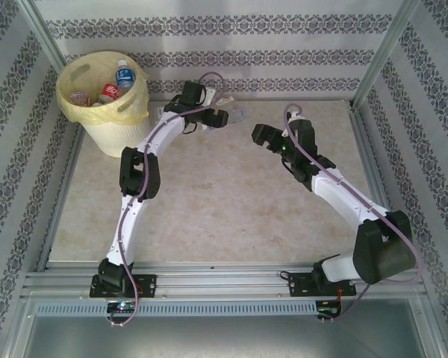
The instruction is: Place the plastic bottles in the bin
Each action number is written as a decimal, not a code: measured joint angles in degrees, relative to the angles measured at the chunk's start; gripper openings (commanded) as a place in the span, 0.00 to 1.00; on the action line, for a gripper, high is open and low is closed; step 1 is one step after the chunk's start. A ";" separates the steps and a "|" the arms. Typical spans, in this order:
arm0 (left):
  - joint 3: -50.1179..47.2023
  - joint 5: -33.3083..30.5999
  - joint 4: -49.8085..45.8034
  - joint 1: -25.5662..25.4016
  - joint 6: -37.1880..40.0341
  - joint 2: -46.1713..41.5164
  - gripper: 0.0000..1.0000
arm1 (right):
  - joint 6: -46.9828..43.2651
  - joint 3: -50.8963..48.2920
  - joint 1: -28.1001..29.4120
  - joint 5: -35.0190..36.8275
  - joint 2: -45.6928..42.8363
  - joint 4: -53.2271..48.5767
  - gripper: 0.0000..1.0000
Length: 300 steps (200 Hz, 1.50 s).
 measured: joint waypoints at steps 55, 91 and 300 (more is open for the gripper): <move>9.97 0.20 0.52 0.00 0.00 8.79 0.99 | -0.02 0.26 -0.13 0.00 -0.02 -0.42 0.98; 13.92 -0.37 -1.33 -0.33 0.50 11.74 0.92 | -0.02 0.26 -0.50 0.02 -0.68 -1.11 0.98; 14.51 -20.96 -5.62 -6.36 7.91 14.73 0.59 | -0.04 0.24 -1.62 0.02 -1.36 -1.51 0.98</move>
